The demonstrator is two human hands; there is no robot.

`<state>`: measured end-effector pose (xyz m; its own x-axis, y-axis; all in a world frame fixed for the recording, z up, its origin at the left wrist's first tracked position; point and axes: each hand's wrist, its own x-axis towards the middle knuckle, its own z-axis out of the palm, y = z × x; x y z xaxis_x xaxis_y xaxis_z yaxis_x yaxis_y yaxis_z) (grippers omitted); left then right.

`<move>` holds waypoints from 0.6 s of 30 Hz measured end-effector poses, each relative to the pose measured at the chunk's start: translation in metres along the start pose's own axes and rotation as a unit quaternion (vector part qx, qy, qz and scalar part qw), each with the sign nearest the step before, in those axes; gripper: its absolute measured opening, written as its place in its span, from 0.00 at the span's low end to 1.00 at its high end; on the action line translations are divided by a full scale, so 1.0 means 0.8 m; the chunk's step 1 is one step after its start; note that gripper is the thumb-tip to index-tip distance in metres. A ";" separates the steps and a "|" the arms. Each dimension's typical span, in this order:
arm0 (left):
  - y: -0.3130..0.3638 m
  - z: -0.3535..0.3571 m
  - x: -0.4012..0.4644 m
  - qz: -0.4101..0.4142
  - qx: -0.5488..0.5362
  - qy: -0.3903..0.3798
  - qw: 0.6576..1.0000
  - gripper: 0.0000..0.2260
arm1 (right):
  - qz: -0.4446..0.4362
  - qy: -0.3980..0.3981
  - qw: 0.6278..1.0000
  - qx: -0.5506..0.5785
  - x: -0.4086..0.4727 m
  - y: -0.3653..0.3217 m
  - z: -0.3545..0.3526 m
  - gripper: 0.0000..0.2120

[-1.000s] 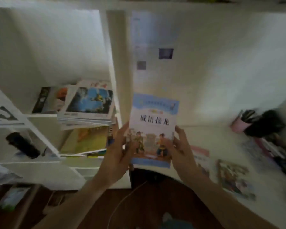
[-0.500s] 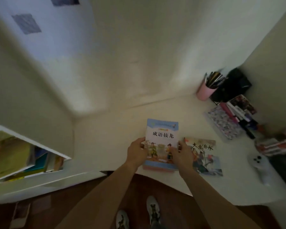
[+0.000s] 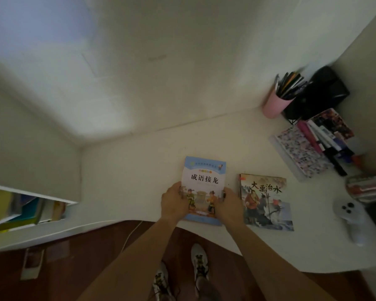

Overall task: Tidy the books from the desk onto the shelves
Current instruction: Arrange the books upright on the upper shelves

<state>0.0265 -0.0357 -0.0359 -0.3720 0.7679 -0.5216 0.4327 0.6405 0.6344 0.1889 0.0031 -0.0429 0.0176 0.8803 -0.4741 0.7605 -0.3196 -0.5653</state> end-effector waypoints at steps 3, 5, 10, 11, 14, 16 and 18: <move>0.004 -0.005 -0.003 -0.003 -0.009 -0.020 1.000 0.16 | 0.035 -0.013 0.999 -0.006 -0.002 -0.005 0.001 0.04; 0.023 -0.023 -0.011 -0.027 -0.024 -0.037 0.999 0.20 | 0.018 -0.016 1.000 -0.011 -0.012 -0.019 -0.006 0.12; 0.077 -0.152 -0.075 0.071 -0.003 0.046 0.996 0.29 | -0.179 -0.019 0.984 -0.007 -0.095 -0.176 -0.060 0.27; 0.092 -0.188 -0.092 0.097 0.007 0.078 0.992 0.28 | -0.220 -0.008 0.975 0.007 -0.112 -0.219 -0.072 0.26; 0.125 -0.300 -0.141 0.166 0.026 0.189 0.967 0.24 | -0.326 0.051 0.943 0.043 -0.160 -0.335 -0.110 0.22; 0.141 -0.370 -0.178 0.198 0.017 0.262 0.944 0.21 | -0.372 0.081 0.923 0.056 -0.196 -0.397 -0.131 0.20; 0.152 -0.430 -0.217 0.222 -0.011 0.326 0.919 0.19 | -0.419 0.119 0.897 0.076 -0.237 -0.444 -0.150 0.17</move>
<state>-0.1385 -0.0947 0.3280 -0.5782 0.7801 0.2390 0.6467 0.2596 0.7172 -0.0067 -0.0077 0.3289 -0.3669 0.8780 0.3072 0.4751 0.4609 -0.7496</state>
